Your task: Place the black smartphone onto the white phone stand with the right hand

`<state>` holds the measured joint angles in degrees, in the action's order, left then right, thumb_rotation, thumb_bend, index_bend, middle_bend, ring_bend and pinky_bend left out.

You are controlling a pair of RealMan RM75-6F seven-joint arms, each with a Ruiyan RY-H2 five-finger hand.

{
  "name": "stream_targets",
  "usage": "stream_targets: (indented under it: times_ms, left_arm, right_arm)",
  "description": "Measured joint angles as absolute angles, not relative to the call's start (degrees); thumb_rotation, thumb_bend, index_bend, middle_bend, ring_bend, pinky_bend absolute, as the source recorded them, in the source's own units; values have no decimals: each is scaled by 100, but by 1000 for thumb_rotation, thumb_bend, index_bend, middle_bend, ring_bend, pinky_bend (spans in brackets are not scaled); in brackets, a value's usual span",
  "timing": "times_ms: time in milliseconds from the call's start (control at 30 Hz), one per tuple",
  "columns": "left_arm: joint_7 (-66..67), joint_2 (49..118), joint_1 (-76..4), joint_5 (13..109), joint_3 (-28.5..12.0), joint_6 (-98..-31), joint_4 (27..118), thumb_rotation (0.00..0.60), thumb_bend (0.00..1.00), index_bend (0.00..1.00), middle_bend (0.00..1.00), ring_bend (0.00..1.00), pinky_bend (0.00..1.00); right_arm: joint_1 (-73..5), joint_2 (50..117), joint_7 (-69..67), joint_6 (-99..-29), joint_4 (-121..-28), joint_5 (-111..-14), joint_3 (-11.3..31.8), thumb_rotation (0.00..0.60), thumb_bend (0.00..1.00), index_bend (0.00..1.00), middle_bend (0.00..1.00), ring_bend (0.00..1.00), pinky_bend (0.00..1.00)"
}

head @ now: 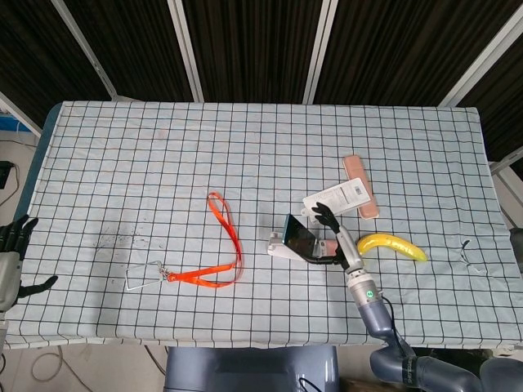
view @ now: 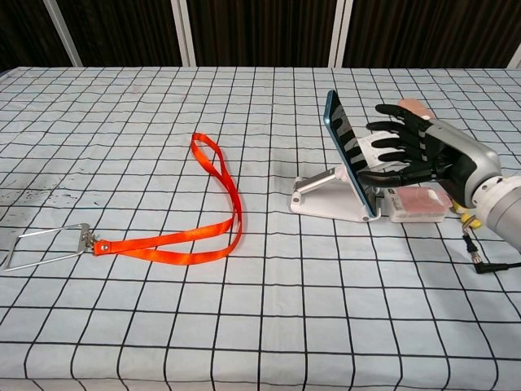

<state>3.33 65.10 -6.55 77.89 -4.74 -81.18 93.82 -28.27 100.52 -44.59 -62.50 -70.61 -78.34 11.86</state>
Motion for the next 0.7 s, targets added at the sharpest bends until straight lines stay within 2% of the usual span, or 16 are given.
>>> stream_targets:
  times_ms: [267,700]
  left_arm:
    - [306,6501,-650,7811,-472,-8134,9395,600,0,0,0,0,0]
    - [204,6438,-621,7994,-414,-8209,9396,600,0,0,0,0,0]
  right_arm:
    - [-2740,9632,-4088,-6222,-7386,-7934,990,600,0,0,0,54,147]
    - [-2436,8203,-2265,-6414,-8691,-7850,795,600,0,0,0,0,147]
